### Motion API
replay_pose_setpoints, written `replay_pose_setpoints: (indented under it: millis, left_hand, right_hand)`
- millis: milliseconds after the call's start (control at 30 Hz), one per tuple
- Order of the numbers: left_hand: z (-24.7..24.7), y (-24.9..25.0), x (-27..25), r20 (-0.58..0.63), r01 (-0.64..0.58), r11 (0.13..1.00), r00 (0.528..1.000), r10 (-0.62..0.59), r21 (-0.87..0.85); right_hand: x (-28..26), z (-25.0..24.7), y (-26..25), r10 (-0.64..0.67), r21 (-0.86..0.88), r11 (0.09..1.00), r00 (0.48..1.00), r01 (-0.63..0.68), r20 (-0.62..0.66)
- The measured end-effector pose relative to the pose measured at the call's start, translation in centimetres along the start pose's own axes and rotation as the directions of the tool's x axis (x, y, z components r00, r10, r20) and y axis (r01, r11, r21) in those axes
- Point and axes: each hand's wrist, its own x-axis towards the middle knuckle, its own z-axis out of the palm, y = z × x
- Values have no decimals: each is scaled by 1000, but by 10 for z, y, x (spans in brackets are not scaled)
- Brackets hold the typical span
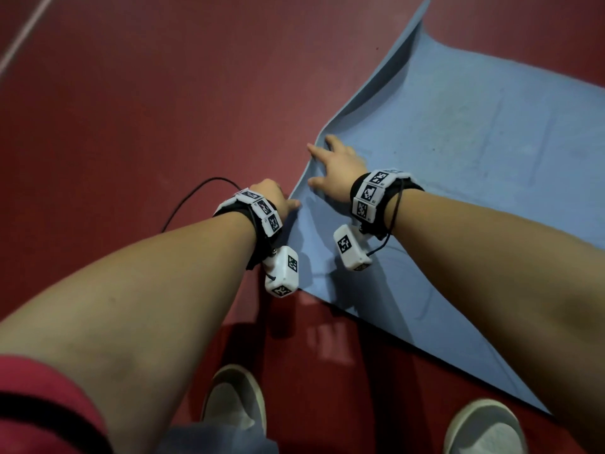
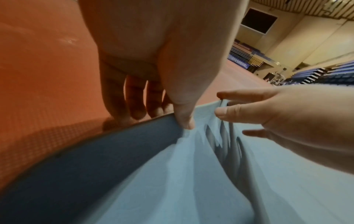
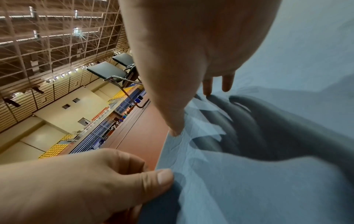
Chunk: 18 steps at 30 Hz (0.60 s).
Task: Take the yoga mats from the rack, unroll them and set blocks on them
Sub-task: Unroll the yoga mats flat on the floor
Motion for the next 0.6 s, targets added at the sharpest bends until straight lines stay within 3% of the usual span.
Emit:
replay_pose_setpoints:
  millis: [267, 467, 600]
  left_hand:
    - [16, -14, 6, 20, 156, 986, 988, -156, -57]
    - [22, -13, 15, 48, 175, 980, 984, -171, -97]
    - [19, -9, 19, 67, 191, 981, 980, -188, -44]
  right_hand:
    - [5, 20, -19, -137, -144, 977, 979, 159, 151]
    - [3, 37, -9, -125, -63, 990, 992, 123, -21]
    - [5, 49, -1, -173, -95, 981, 985, 170, -27]
